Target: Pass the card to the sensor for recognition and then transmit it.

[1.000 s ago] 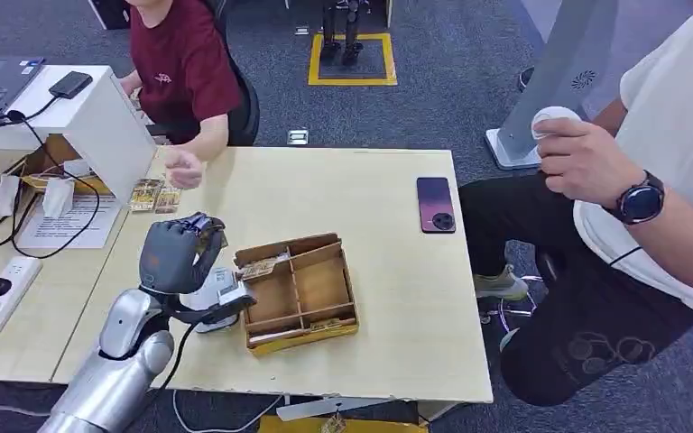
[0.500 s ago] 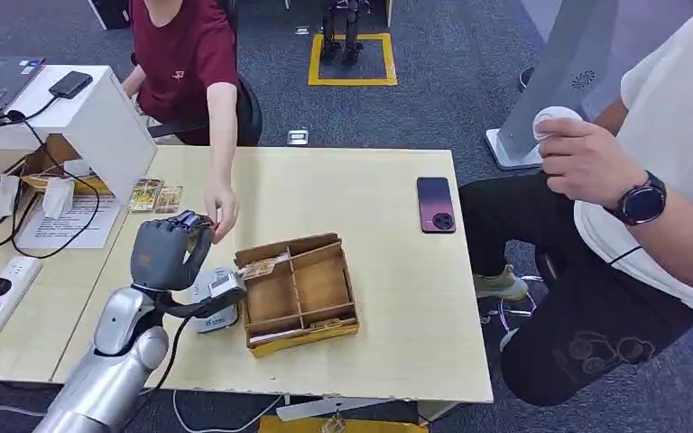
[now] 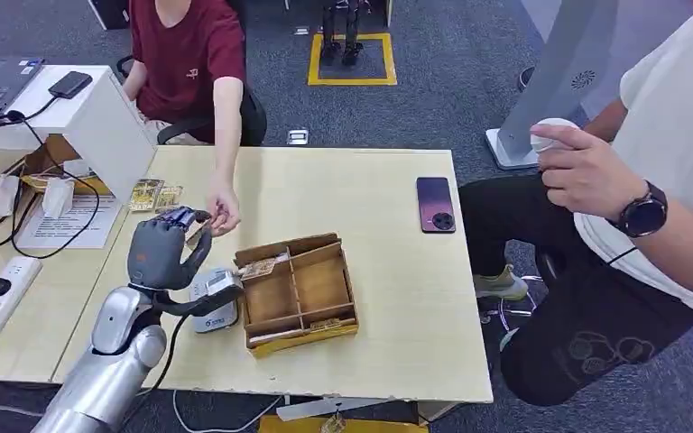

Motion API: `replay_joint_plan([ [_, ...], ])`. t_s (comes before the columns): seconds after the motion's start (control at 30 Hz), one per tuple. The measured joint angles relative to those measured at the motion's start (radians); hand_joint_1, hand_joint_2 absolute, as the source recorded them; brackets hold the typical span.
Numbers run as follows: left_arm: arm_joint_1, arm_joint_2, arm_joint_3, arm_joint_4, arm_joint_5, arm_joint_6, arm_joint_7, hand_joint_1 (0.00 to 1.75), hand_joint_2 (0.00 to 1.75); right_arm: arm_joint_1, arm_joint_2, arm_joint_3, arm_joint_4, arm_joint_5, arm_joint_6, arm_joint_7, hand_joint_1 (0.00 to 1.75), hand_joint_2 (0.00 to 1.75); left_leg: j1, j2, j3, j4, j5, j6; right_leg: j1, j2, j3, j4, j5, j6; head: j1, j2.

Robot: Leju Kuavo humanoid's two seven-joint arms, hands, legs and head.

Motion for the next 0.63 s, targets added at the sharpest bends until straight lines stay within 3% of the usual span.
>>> replay_joint_plan([
  [0.47,0.009,0.000,0.028,0.010,0.006,0.025,0.000,0.00,1.75,0.001,0.000,0.000,0.000,-0.001,-0.001,0.000,0.00,1.75,0.000,0.000,0.000,0.000,0.000,0.000,0.000,0.000,0.000,0.000,0.000,0.000,0.000,0.000],
  [0.63,0.026,0.025,0.061,0.009,-0.062,0.072,0.056,0.00,1.75,0.003,0.000,0.000,0.000,-0.005,-0.006,-0.001,0.00,1.75,0.000,0.001,0.000,0.000,0.000,0.000,0.000,0.001,0.000,0.001,0.000,0.000,0.000,0.000],
])
